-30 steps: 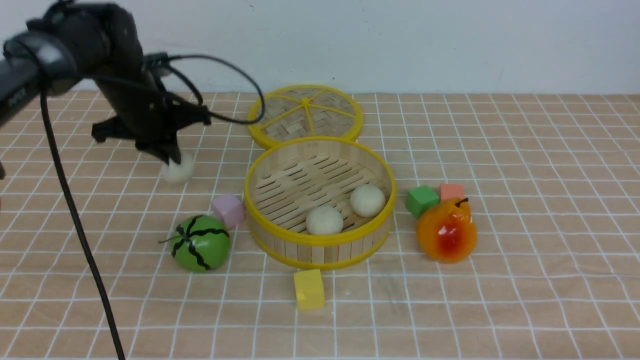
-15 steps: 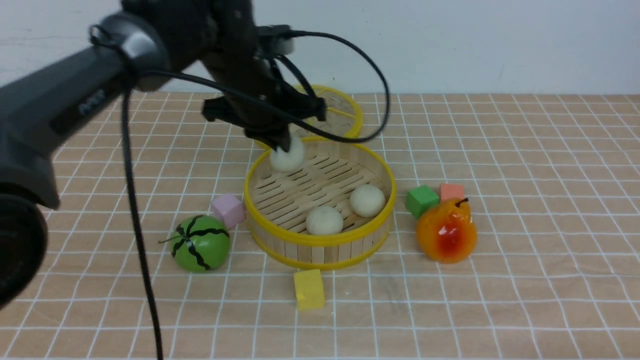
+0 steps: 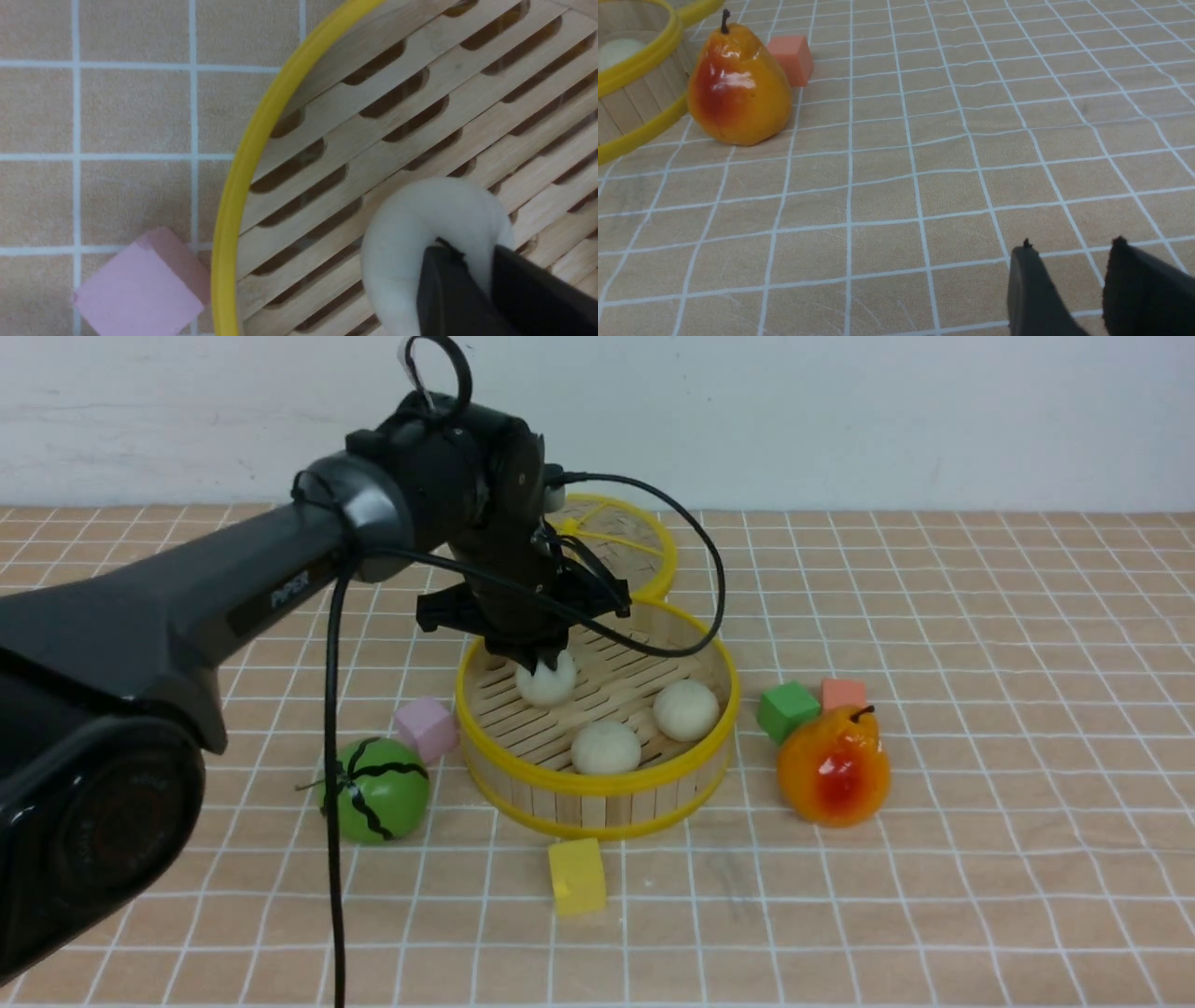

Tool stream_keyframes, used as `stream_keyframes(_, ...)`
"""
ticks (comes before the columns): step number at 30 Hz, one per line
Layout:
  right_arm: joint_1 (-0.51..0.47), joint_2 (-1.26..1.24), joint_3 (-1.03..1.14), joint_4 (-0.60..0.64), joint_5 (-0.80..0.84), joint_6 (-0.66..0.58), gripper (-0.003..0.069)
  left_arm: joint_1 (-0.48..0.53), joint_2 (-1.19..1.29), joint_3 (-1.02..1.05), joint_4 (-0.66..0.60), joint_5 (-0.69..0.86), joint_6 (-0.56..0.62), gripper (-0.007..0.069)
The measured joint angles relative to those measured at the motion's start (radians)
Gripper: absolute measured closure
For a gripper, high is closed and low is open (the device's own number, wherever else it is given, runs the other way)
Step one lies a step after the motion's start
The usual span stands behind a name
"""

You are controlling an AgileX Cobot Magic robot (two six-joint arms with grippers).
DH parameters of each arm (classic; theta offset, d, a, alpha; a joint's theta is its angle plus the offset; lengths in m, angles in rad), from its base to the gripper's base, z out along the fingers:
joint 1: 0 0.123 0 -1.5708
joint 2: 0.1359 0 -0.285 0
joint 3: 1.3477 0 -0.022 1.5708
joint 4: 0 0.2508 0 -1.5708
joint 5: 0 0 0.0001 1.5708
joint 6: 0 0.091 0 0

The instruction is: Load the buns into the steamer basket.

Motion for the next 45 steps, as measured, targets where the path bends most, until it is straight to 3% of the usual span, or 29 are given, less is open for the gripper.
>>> stream_keyframes(7,0.0,0.0,0.0,0.0,0.0,0.0,0.0419,-0.001,-0.037,-0.038,0.006,0.075,0.007,0.033)
stream_keyframes(12,0.0,0.0,0.0,0.0,0.0,0.0,0.0419,-0.001,-0.182,-0.085,0.017,0.21,0.065,0.0298)
stream_keyframes(17,0.0,0.0,0.0,0.0,0.0,0.0,0.0419,-0.001,-0.383,-0.093,0.018,0.291,0.09,0.0335)
stream_keyframes(26,0.0,0.0,0.0,0.0,0.0,0.0,0.0419,-0.001,-0.89,0.017,0.048,0.299,0.125,0.0519)
stream_keyframes(29,0.0,0.0,0.0,0.0,0.0,0.0,0.0419,-0.001,-1.051,0.187,0.077,0.299,0.111,0.0564)
stream_keyframes(37,0.0,0.0,0.0,0.0,0.0,0.0,0.0419,-0.001,-1.552,0.959,0.085,0.217,-0.002,0.0629)
stream_keyframes(45,0.0,0.0,0.0,0.0,0.0,0.0,0.0419,-0.001,-1.914,1.34,0.059,0.161,-0.085,0.0629)
